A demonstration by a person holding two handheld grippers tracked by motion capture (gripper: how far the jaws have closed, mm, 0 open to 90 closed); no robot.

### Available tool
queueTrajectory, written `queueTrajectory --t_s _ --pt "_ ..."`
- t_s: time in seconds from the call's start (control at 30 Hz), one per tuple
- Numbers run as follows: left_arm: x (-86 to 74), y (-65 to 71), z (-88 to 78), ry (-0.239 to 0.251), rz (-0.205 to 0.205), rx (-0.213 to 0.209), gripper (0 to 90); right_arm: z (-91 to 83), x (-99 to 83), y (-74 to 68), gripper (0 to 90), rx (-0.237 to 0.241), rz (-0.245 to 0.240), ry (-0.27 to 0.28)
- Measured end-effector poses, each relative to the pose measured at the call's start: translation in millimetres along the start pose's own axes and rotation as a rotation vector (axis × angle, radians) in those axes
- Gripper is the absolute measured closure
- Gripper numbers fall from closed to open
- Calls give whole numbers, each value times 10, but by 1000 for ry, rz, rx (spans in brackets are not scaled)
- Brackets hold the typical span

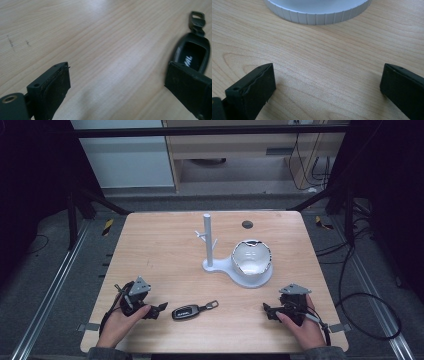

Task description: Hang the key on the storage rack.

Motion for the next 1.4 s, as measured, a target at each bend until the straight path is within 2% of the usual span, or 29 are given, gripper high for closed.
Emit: queueTrajectory --t_s 0.03,0.07,0.1,0.13,0.17,0.2,0.23,0.37,0.53,0.63,0.67,0.73,0.77,0.87,0.93,0.97,1.03,1.07,1.1,1.13,1.2,1.27,1.33,1.4 --pt "53 116 -49 5 21 -21 60 0 0 0 4 0 0 0" --pt "53 116 -49 5 21 -21 60 0 0 0 4 0 0 0" --pt "78 173 -66 3 27 -33 61 0 0 0 4 0 0 0" --pt "112 271 -77 -1 66 -44 61 0 0 0 4 0 -1 0" --pt "109 319 -73 -13 83 -55 60 0 0 0 4 1 -1 0" --pt "109 319 -73 -13 83 -55 58 2 1 1 4 0 -1 -1" --pt "99 382 -48 -34 108 -65 59 2 2 1 4 0 -1 -1" --pt "95 427 1 -64 137 -63 60 3 2 1 4 0 -1 -1" --pt "208 460 54 -81 153 -75 60 9 8 2 3 1 3 -1" --pt "269 504 174 -124 187 -94 65 11 9 2 4 1 3 -2" --pt "269 504 174 -124 187 -94 66 11 9 2 4 1 3 -2" --pt "315 513 206 -154 204 -87 68 11 9 2 3 1 3 -1" --pt "380 533 215 -175 234 -83 70 10 9 2 4 0 4 -1" --pt "475 639 221 -193 265 -112 70 8 8 4 4 -5 6 0" --pt "505 675 226 -200 273 -118 69 7 7 4 4 -7 8 0" --pt "550 741 240 -228 296 -129 69 7 7 4 4 -8 8 0" --pt "583 808 264 -258 303 -134 67 7 6 4 4 -9 8 0" --pt "583 808 264 -258 303 -134 62 6 6 4 4 -9 9 0" --pt "596 895 292 -285 319 -162 61 6 6 3 4 -9 9 0" --pt "602 931 308 -297 333 -171 60 6 5 4 4 -9 8 0" --pt "602 963 325 -311 344 -179 53 6 5 3 4 -9 9 0" --pt "575 1047 391 -357 373 -209 51 5 5 3 4 -8 8 0" --pt "569 1077 424 -376 406 -216 51 5 5 3 4 -8 8 0" --pt "569 1086 437 -387 412 -218 55 5 5 4 4 -9 8 0"
Point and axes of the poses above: each handheld gripper's, and its own axes: z roughly forward along the jaws, x roughly out of its top, y roughly to its right, the point moved 10 cm from there along z, roughly forward along the jaws, and after that the axes turned 3 degrees about x, right-handed, at the moved point
